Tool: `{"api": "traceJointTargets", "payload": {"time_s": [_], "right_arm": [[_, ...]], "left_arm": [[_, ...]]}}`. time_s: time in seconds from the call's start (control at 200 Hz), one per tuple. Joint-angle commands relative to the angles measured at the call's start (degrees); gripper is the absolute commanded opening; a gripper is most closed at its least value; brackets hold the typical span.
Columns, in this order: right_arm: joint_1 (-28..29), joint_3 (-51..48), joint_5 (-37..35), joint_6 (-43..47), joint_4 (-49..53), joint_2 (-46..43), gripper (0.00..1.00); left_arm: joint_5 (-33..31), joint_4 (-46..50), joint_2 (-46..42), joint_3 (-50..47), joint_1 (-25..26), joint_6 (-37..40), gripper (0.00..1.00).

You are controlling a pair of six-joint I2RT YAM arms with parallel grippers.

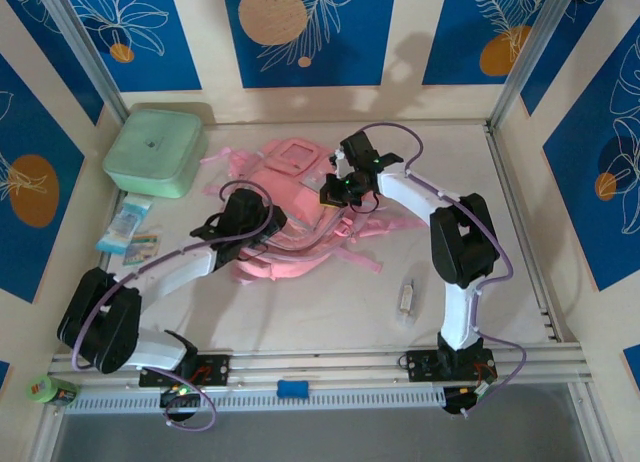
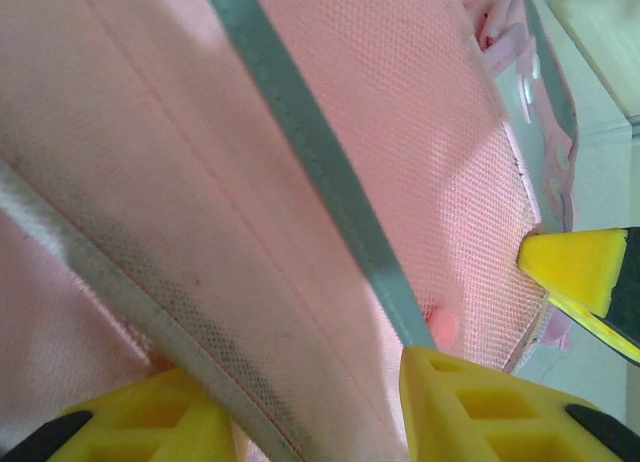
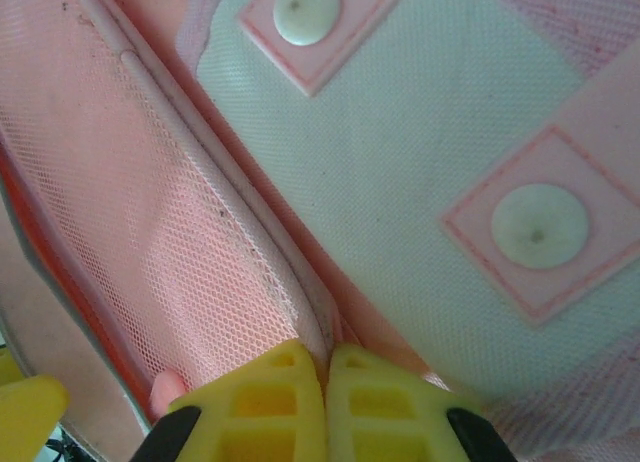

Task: Pack books, pencil case, and school supplies into a backpack

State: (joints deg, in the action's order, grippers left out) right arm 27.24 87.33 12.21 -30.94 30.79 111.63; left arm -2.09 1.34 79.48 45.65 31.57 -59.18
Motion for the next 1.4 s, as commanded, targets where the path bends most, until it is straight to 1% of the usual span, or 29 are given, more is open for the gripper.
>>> {"api": "traceJointTargets", "payload": {"time_s": [0.0, 0.05, 0.155, 0.26, 0.32, 0.415, 0.49, 0.555, 0.64, 0.7, 0.78, 0.855, 0.97, 1.096, 1.176, 1.276, 1.396], "right_arm": [[0.32, -1.22, 4.15, -1.08, -1.88, -2.70, 0.00], [0.31, -2.51, 4.75, -2.46, -2.73, -3.98, 0.00], [0.94, -5.60, 4.49, -6.44, -3.92, -6.95, 0.00], [2.70, -10.97, 6.71, -13.87, -10.64, -9.82, 0.00], [3.97, -11.52, 5.31, -16.60, -12.40, -10.62, 0.00], [4.83, -11.22, 0.72, -19.35, -13.05, -11.40, 0.00], [4.58, -12.57, -1.37, -22.59, -14.55, -11.92, 0.00], [4.40, -14.43, -1.78, -24.95, -16.79, -12.80, 0.00], [4.74, -16.06, -3.29, -26.71, -17.90, -14.16, 0.00], [5.09, -16.42, -4.47, -27.23, -17.75, -14.81, 0.00], [5.61, -16.66, -4.69, -27.67, -17.75, -15.26, 0.00], [6.19, -17.07, -4.69, -28.22, -18.11, -15.62, 0.00], [6.85, -16.43, -4.91, -28.61, -17.17, -15.56, 0.00], [6.91, -17.05, -4.87, -29.18, -17.59, -16.44, 0.00], [7.04, -16.67, -5.26, -29.55, -17.32, -16.45, 0.00], [7.03, -16.06, -4.80, -29.80, -16.98, -16.27, 0.00], [7.03, -15.61, -5.04, -30.18, -16.59, -16.54, 0.00]], "left_arm": [[-0.91, -4.10, 1.57, 3.97, -0.68, 4.01, 0.41], [-0.13, -5.00, 2.50, 5.03, -1.15, 4.97, 0.41], [4.02, -5.23, 5.45, 9.09, -3.24, 8.30, 0.41], [7.07, -5.66, 6.64, 11.74, -5.21, 13.07, 0.43], [7.95, -4.15, 6.55, 12.75, -6.26, 15.34, 0.45], [8.52, -0.95, 4.11, 12.02, -7.14, 18.64, 0.51], [5.89, 3.37, 0.30, 9.59, -7.14, 19.46, 0.56], [4.68, 6.32, -3.67, 7.06, -6.93, 19.80, 0.61], [1.73, 11.69, -9.09, 3.63, -5.63, 17.84, 0.67], [-0.63, 13.47, -12.44, 1.01, -3.29, 16.36, 0.71], [-4.86, 16.50, -15.10, -0.69, 1.09, 12.82, 0.75], [-10.87, 18.60, -15.93, -0.74, 6.24, 9.94, 0.80], [-16.88, 19.57, -13.61, 0.99, 12.39, 6.69, 0.87], [-23.35, 21.59, -7.12, 5.39, 17.03, 3.09, 0.92], [-25.12, 20.78, -2.31, 8.23, 18.46, 2.19, 0.95], [-30.71, 22.32, 2.12, 11.32, 19.89, -0.28, 1.00], [-35.84, 23.25, 6.39, 12.97, 20.12, -4.69, 0.99]]}}
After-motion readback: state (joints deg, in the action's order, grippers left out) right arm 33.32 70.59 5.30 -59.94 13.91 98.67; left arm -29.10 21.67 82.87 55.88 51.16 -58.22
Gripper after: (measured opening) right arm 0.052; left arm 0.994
